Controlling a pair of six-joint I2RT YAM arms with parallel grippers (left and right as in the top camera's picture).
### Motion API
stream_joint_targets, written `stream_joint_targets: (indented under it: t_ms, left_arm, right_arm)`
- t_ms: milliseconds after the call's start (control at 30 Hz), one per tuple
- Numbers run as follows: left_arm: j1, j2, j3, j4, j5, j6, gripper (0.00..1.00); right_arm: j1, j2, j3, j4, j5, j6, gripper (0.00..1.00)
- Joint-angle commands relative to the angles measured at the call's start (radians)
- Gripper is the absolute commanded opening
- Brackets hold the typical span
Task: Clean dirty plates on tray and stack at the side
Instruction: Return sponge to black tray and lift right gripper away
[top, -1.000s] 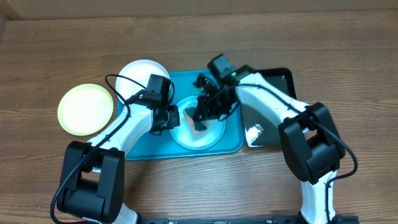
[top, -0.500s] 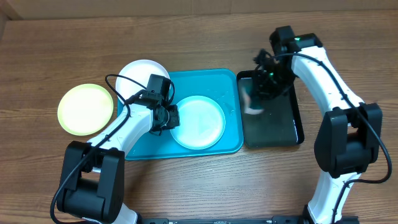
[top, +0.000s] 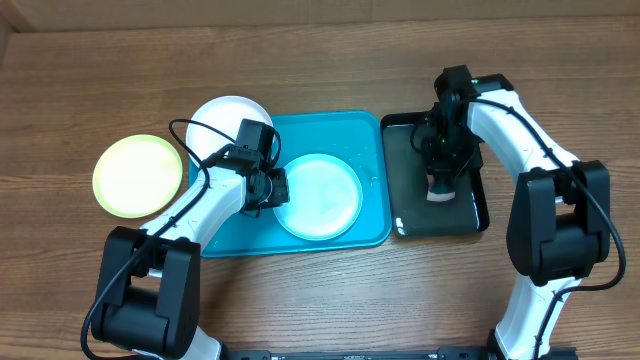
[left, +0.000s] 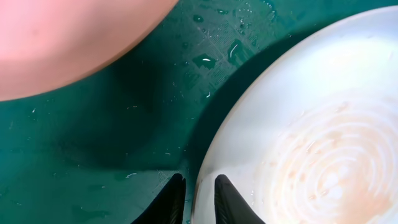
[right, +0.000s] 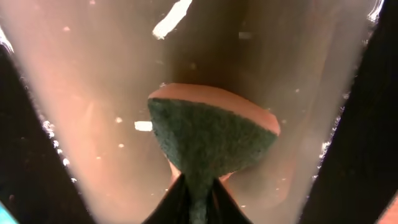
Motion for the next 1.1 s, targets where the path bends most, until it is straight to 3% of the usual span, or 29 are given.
stream_joint_targets:
  t_ms: [0, 333, 733, 800, 833, 1067]
  left_arm:
    - [-0.002, 0.01, -0.011, 0.006, 0.003, 0.001, 0.2]
    - [-0.003, 0.01, -0.011, 0.005, 0.003, 0.001, 0.22]
    - [-0.003, 0.01, -0.044, 0.011, 0.003, -0.003, 0.2]
    - [-0.003, 0.01, -0.045, 0.011, 0.001, -0.003, 0.18]
    - [-0.003, 0.01, -0.045, 0.011, 0.0, -0.003, 0.13]
    - [-0.003, 0.01, -0.045, 0.01, 0.004, -0.003, 0.04]
  right_arm:
    - [0.004, -0.032, -0.002, 0.007, 0.035, -0.002, 0.29]
    - [-0.013, -0.032, 0.118, -0.034, 0.031, -0.002, 0.52]
    - [-0.228, -0.032, 0.232, -0.039, 0.018, 0.044, 0.66]
    - [-0.268, -0.032, 0.232, -0.04, 0.013, 0.075, 0.79]
    - [-0.286, -0.032, 0.232, -0.044, 0.013, 0.077, 1.0]
    - [-0.363, -0.032, 0.232, -0.003, 0.013, 0.077, 1.0]
